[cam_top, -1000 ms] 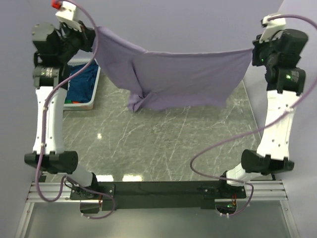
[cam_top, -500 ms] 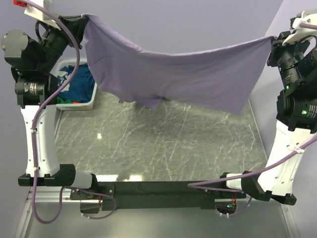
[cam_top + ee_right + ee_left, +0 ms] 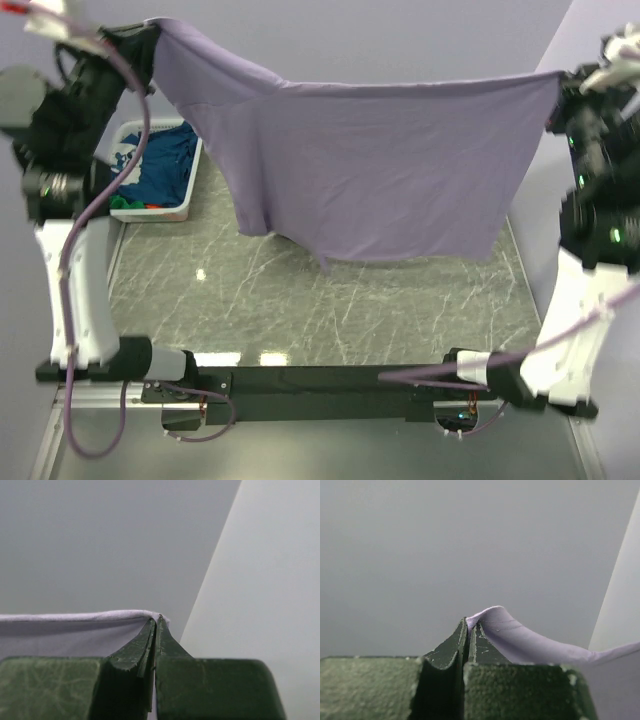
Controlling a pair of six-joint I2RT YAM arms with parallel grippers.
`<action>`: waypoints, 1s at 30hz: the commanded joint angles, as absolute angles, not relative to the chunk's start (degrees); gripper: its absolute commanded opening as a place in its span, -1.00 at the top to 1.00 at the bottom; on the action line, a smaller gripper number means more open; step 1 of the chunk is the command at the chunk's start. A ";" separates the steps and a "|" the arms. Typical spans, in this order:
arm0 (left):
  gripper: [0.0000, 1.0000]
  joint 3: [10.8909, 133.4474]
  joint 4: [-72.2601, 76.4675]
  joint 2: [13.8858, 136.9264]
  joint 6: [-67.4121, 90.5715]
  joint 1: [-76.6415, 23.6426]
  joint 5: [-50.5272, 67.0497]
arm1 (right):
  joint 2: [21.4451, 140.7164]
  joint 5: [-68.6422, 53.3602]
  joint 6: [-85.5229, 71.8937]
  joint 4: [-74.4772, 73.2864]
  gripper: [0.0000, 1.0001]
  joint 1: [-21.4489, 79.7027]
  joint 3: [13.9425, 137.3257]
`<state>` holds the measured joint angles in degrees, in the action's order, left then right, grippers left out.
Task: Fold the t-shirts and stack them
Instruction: Flatten the tshirt out
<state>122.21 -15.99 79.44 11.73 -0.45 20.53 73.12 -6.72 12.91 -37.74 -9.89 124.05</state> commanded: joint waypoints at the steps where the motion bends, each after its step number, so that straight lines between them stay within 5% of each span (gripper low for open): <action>1: 0.99 120.95 -9.76 67.34 10.90 -0.09 17.49 | 61.63 -3.60 13.80 -27.95 1.00 -10.11 121.91; 11: 0.99 112.85 -11.68 45.63 7.13 -0.09 14.51 | 40.89 -0.09 14.06 -24.08 1.00 -10.11 112.24; 21: 0.99 117.52 -16.87 46.49 3.78 -0.09 13.62 | 41.48 0.79 18.01 -22.85 1.00 -10.02 113.21; 30: 0.99 81.34 -17.93 41.49 0.62 -0.09 29.69 | 41.40 -14.05 21.78 -21.45 1.00 -10.02 83.35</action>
<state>91.50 -13.23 41.21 3.31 -0.40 23.27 37.93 -7.68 19.09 -20.23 -9.91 91.90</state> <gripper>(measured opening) 0.025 0.009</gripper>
